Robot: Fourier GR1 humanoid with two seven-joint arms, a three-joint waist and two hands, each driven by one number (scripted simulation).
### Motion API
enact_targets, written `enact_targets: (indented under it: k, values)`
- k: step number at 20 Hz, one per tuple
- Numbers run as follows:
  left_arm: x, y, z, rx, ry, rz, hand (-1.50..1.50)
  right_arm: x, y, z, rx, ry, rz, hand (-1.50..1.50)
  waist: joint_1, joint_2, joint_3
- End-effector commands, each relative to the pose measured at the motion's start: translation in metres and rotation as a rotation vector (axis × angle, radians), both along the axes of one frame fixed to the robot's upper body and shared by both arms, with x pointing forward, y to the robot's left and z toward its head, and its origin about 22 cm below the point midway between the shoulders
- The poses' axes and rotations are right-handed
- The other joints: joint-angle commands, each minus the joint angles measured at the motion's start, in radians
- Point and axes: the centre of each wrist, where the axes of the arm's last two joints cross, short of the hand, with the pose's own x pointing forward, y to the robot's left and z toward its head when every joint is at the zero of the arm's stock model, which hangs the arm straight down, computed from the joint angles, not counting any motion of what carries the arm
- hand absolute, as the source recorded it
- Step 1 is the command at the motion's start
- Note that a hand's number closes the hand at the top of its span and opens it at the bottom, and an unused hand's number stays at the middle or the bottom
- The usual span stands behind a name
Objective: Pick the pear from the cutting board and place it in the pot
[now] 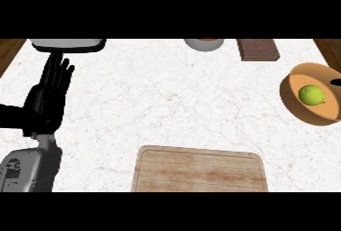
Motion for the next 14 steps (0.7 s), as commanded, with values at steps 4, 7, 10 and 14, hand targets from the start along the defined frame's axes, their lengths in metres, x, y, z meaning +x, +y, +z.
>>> enact_targets:
  k: [4, 7, 10, 14]
  values:
    - [0.006, -0.002, 0.005, 0.004, 0.009, -0.001, 0.0, -0.01, -0.02, 0.01, 0.277, -0.084, -0.064, -1.5, -0.013, -0.003, -0.001]
    - [-0.004, -0.012, -0.001, 0.007, 0.001, 0.003, 0.0, -0.023, -0.041, 0.009, 0.341, -0.119, -0.121, -1.5, -0.002, 0.0, 0.0]
    - [-0.009, -0.001, -0.006, 0.0, 0.001, -0.017, 0.0, -0.054, -0.078, 0.02, 0.346, -0.195, -0.134, -1.5, 0.0, 0.002, 0.001]
    - [0.003, 0.001, 0.004, 0.001, -0.018, -0.014, 0.0, -0.084, -0.109, 0.026, 0.42, -0.254, -0.15, -1.5, 0.013, 0.01, 0.003]
